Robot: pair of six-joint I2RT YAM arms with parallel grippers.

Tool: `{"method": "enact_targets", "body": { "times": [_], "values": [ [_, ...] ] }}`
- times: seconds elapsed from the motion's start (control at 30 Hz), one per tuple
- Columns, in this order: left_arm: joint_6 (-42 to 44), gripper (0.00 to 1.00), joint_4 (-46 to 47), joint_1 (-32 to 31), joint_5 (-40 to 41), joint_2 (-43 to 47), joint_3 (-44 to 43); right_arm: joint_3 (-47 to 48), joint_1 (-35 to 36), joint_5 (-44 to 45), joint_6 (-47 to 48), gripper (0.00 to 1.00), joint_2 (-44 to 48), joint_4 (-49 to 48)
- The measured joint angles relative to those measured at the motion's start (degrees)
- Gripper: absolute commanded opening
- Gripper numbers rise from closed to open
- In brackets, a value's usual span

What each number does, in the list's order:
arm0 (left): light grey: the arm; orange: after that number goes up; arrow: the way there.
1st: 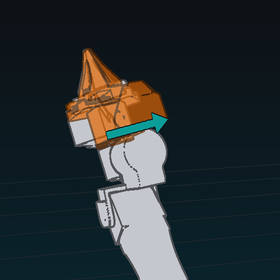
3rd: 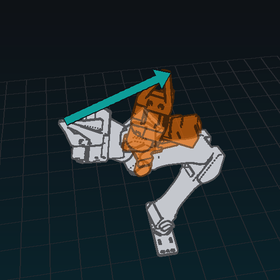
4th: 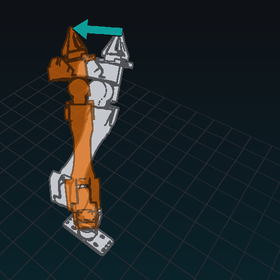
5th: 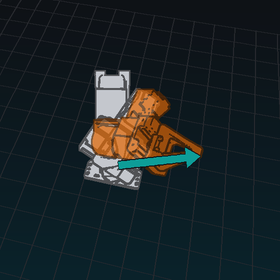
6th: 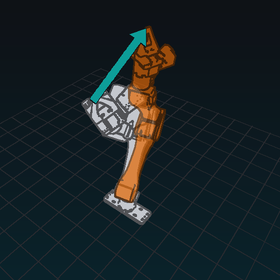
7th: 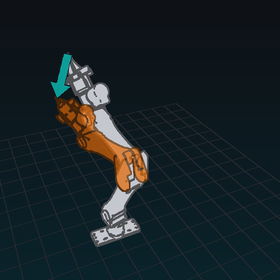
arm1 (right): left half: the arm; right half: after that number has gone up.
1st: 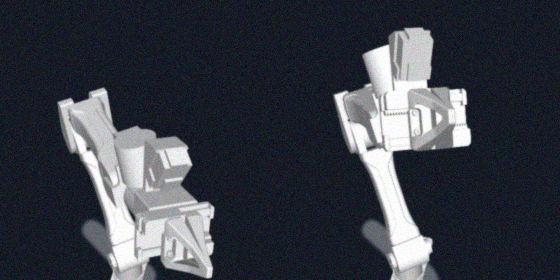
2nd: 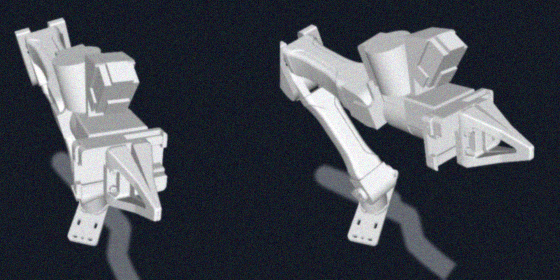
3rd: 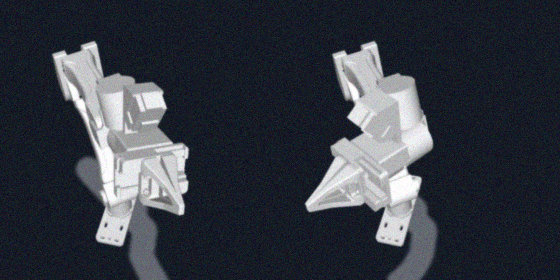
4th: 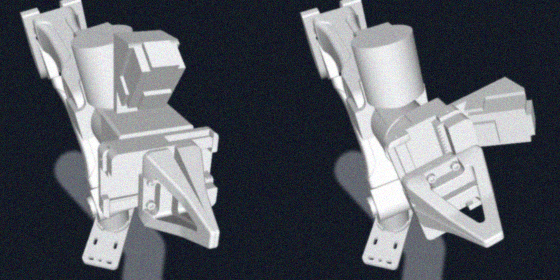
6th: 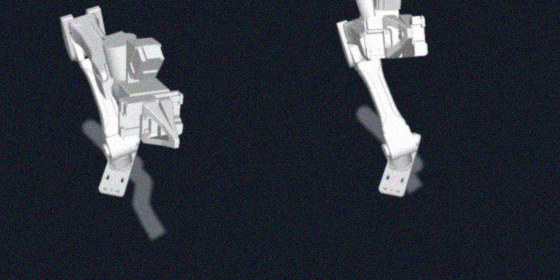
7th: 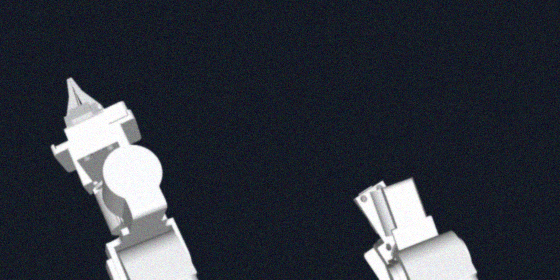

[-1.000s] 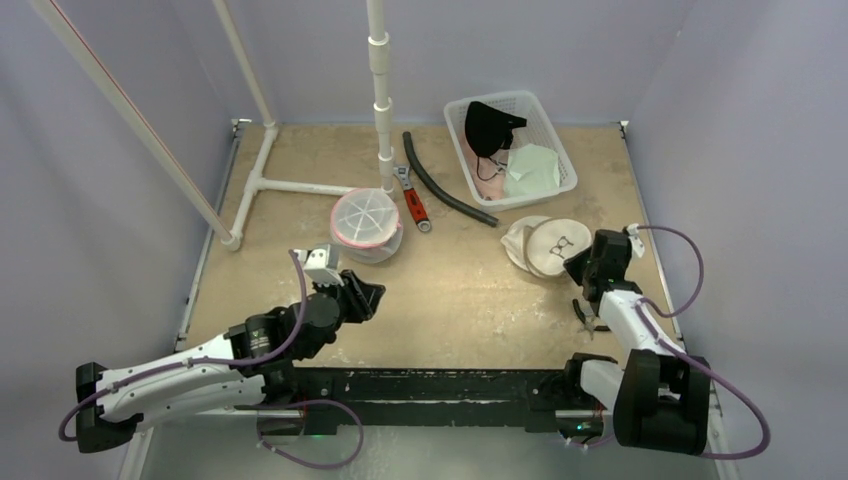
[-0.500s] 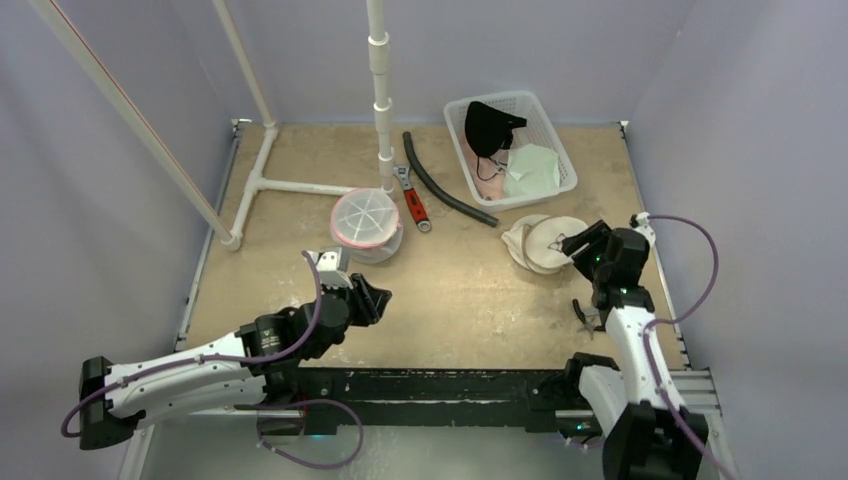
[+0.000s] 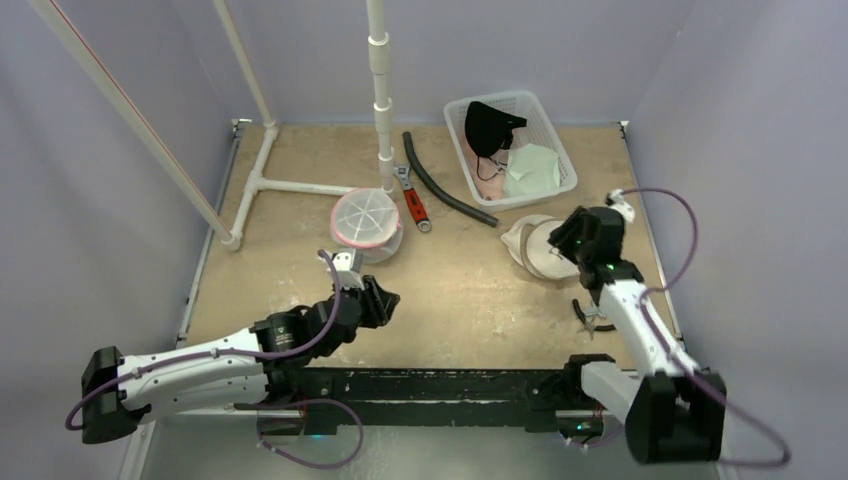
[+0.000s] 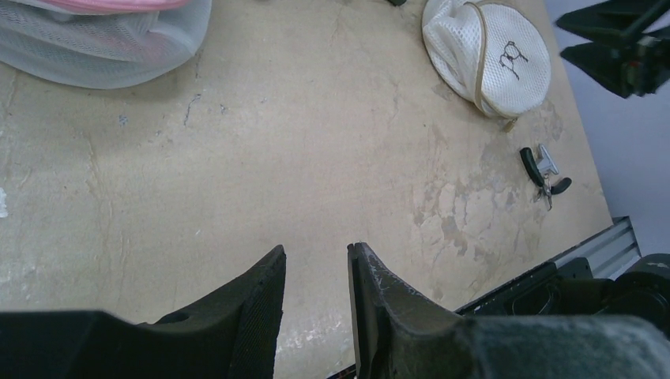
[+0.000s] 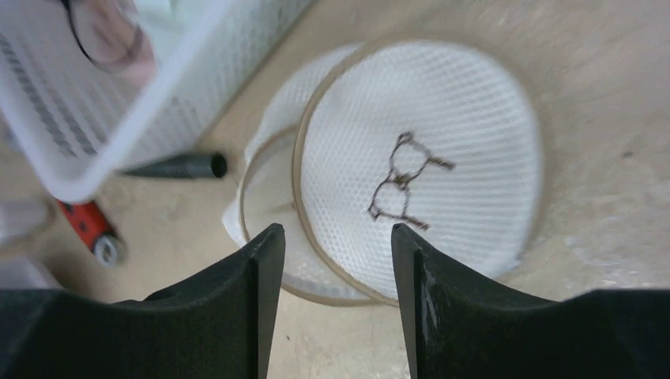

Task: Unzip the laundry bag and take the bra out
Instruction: Move the laundry bag to the center of the board.

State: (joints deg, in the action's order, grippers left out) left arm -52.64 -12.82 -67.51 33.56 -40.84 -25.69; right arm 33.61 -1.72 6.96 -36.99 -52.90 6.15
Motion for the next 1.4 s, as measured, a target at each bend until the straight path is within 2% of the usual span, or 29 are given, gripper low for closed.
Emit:
{"method": "enact_targets", "body": {
  "times": [0.13, 0.23, 0.5, 0.9, 1.1, 1.27, 1.4],
  "values": [
    [0.17, 0.34, 0.96, 0.0, -0.98, -1.16, 0.15, 3.04, 10.08, 4.17, 1.05, 0.62, -13.22, -0.72],
    [0.15, 0.34, 1.7, 0.0, -1.51, -1.18, 0.39, 4.66, 14.71, 7.52, 2.23, 0.63, -18.23, -0.72],
    [0.15, 0.35, 4.13, 0.0, -2.25, -3.8, 1.62, 7.69, 16.83, 16.15, 4.7, 0.61, -26.73, -1.33],
    [0.17, 0.35, 6.38, 0.0, -2.58, -4.85, 2.08, 12.79, 18.25, 17.94, 5.18, 0.58, -36.44, -1.68],
    [0.15, 0.35, 7.82, 0.0, -3.15, -5.03, 2.62, 16.28, 18.49, 18.97, 5.64, 0.44, -40.96, -0.5],
    [0.13, 0.35, 8.72, 0.0, -3.39, -5.01, 3.26, 17.44, 18.6, 19.12, 6.54, 0.25, -42.32, 0.7],
    [0.11, 0.35, 8.87, 0.0, -3.43, -4.57, 3.8, 17.51, 18.6, 19.08, 7.08, 0.03, -42.21, 1.09]
  ]
}}
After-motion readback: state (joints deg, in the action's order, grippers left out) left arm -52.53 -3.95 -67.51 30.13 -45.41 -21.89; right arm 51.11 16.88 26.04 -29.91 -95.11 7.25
